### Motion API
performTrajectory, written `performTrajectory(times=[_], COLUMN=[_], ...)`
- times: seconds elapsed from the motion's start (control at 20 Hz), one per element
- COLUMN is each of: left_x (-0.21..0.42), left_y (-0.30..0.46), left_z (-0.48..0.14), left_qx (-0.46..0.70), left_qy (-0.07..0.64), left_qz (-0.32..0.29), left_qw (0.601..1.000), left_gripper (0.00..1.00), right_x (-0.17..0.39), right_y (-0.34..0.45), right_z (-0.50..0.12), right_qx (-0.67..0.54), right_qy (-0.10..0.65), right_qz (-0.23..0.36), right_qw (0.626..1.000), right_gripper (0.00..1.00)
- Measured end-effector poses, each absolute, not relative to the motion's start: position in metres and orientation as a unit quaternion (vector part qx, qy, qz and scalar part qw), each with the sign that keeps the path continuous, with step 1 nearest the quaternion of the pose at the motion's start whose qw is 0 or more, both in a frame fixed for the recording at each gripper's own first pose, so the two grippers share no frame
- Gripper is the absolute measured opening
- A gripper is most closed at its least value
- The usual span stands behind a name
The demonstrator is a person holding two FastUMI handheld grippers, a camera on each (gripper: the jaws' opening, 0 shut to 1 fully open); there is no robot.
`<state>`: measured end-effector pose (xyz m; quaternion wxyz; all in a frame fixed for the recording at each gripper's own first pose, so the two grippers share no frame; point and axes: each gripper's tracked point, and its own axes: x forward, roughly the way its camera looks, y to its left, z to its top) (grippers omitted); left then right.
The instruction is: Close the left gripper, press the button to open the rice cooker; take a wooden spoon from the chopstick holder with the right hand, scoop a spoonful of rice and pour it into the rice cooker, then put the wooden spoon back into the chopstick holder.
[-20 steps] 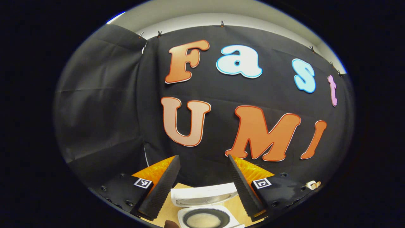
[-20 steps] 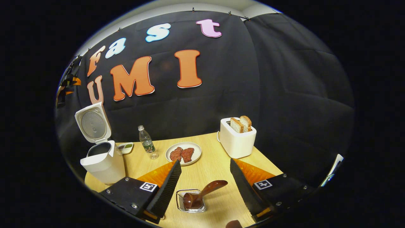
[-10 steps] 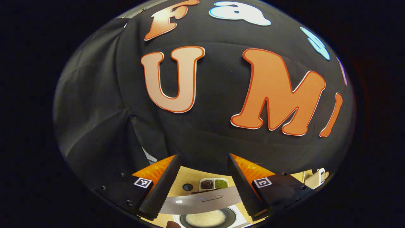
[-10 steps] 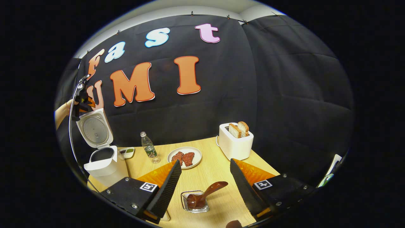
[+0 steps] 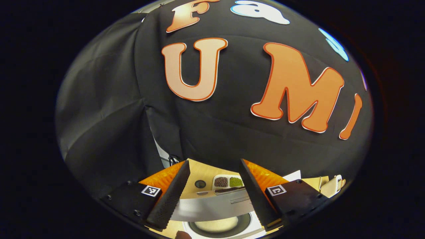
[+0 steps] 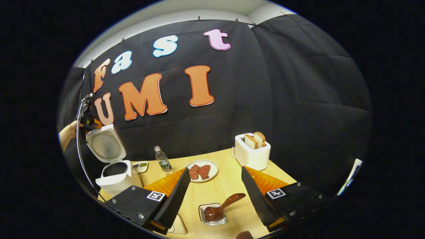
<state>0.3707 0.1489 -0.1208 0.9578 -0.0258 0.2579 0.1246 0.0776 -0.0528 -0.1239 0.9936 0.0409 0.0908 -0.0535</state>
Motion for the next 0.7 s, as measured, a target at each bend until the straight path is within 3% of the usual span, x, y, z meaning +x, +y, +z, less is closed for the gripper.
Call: performTrajectory(times=[0.25, 0.3, 0.4, 0.7], left_x=[0.307, 0.293, 0.267, 0.212], left_y=[0.119, 0.113, 0.104, 0.094], left_z=[-0.150, -0.164, -0.196, -0.268], left_qx=[-0.024, -0.024, -0.024, 0.004], left_qy=[0.266, 0.271, 0.276, 0.290], left_qz=[0.110, 0.106, 0.114, 0.131], left_qw=[0.957, 0.956, 0.954, 0.948], left_gripper=[1.00, 1.00, 0.99, 1.00], right_x=[0.071, 0.067, 0.060, 0.040], right_y=[-0.040, -0.037, -0.035, -0.050], right_z=[-0.129, -0.133, -0.139, -0.154], right_qx=[0.047, 0.048, 0.047, 0.049], right_qy=[0.094, 0.098, 0.105, 0.125], right_qz=[-0.016, -0.010, 0.001, 0.002], right_qw=[0.994, 0.994, 0.993, 0.991], right_gripper=[0.95, 1.00, 0.95, 1.00])
